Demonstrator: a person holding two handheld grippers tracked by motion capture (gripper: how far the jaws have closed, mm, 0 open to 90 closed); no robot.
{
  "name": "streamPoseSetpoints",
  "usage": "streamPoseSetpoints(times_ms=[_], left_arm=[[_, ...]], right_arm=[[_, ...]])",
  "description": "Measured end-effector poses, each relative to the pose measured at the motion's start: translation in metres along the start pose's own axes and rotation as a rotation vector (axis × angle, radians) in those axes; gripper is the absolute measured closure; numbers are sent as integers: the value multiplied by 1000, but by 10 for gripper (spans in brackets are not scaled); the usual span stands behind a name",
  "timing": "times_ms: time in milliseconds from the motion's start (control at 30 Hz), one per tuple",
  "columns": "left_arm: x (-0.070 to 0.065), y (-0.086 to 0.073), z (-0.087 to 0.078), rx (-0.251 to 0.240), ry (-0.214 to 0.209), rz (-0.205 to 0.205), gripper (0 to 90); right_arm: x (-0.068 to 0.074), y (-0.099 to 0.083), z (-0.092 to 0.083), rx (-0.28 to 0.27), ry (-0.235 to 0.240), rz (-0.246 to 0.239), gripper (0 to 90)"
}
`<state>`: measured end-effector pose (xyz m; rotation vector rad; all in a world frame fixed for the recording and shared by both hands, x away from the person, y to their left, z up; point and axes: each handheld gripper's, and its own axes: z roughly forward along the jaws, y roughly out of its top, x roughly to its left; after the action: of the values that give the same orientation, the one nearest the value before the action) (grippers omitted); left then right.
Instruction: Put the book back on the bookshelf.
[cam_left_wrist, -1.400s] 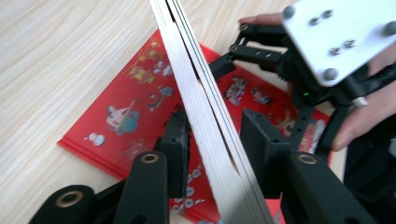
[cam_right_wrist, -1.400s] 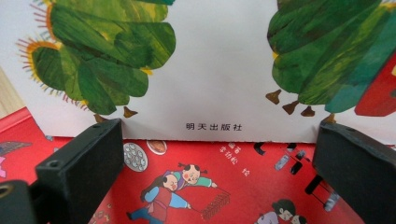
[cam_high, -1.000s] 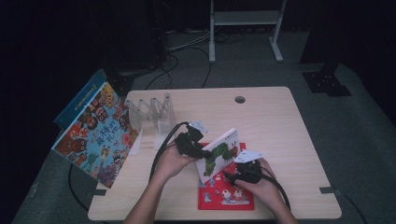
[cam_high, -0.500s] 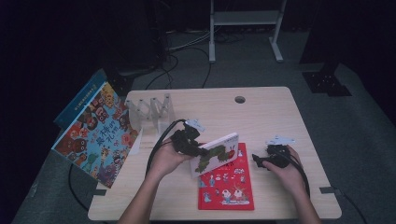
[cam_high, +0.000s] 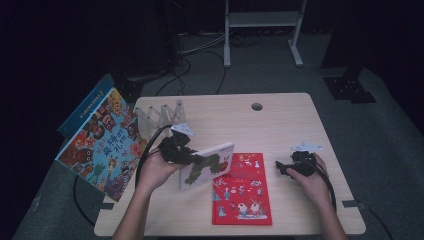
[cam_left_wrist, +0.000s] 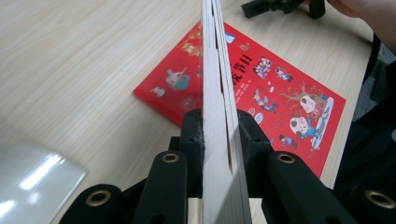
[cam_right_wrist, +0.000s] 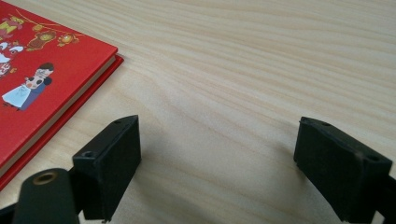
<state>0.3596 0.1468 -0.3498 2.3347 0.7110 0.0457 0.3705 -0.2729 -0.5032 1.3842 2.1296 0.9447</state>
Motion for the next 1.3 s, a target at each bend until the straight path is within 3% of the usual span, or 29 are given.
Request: streamPoseSetpoints(times_ms=[300,500,767,1000,1300], left_arm=[[12,-29,-41,-25,59,-61,753],[22,-52,-66,-49,90,-125,753],[35,-74,-86,-81,127,-179,752],[48,-78,-95,-103,169,-215,753],[71,-63,-88,-122,241,-250,753]], right_arm=[[0,0,0,0,-1,1,139],[0,0,0,-1,-5,6,140],[0,1,1,-1,-11,9,141],[0,1,1,-1,-12,10,141],[0,1,1,0,-17,17,141]])
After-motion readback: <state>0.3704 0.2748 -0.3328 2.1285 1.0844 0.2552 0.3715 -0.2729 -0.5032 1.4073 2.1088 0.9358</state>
